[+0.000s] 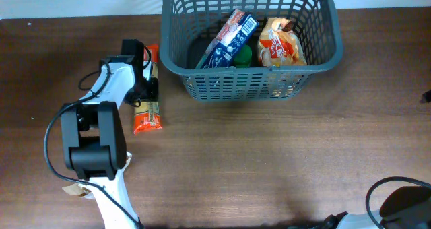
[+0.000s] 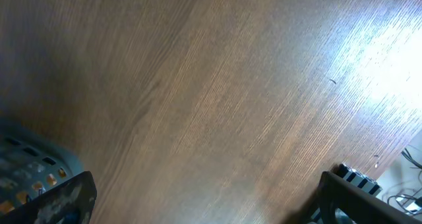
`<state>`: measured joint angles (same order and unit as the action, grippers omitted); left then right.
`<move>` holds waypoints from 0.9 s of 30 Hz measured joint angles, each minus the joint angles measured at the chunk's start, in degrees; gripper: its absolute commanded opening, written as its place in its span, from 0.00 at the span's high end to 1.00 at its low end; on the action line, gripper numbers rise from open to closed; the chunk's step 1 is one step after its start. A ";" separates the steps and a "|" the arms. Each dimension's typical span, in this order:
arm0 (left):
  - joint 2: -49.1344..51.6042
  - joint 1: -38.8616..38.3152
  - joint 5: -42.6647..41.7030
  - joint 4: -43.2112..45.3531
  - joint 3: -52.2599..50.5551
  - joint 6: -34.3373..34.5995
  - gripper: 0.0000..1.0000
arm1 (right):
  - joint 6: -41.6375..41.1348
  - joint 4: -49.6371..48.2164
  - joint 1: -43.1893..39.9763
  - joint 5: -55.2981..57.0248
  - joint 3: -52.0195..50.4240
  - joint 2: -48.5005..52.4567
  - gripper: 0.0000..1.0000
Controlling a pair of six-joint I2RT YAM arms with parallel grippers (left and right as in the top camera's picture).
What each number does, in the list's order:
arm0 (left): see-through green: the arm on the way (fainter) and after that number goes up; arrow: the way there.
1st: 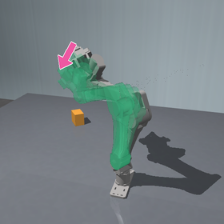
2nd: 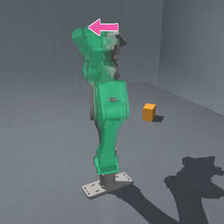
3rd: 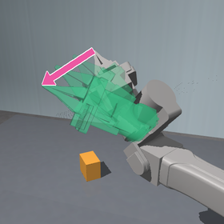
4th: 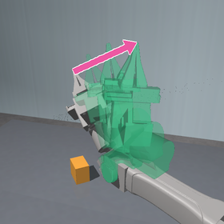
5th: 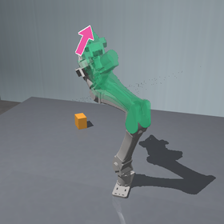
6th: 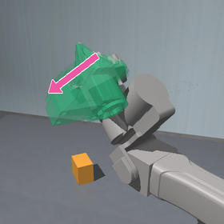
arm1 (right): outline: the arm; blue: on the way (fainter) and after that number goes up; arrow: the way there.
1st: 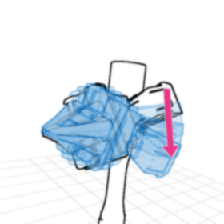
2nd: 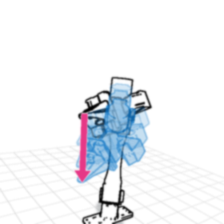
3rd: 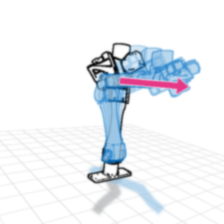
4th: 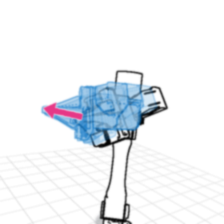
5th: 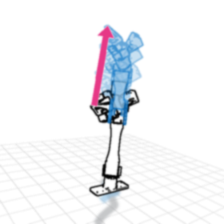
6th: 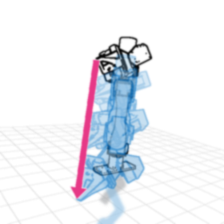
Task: Pack container
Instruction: 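Grasp the orange-red biscuit pack with the left gripper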
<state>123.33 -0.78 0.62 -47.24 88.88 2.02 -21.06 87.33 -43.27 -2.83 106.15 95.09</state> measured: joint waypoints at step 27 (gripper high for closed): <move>-10.91 -8.98 -7.45 -17.55 70.73 -4.48 0.98 | 0.00 0.00 0.00 -0.02 0.00 0.00 0.01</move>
<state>112.42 -9.76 -6.83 -64.79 159.61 -2.46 -21.06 87.33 -43.27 -2.85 106.15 95.09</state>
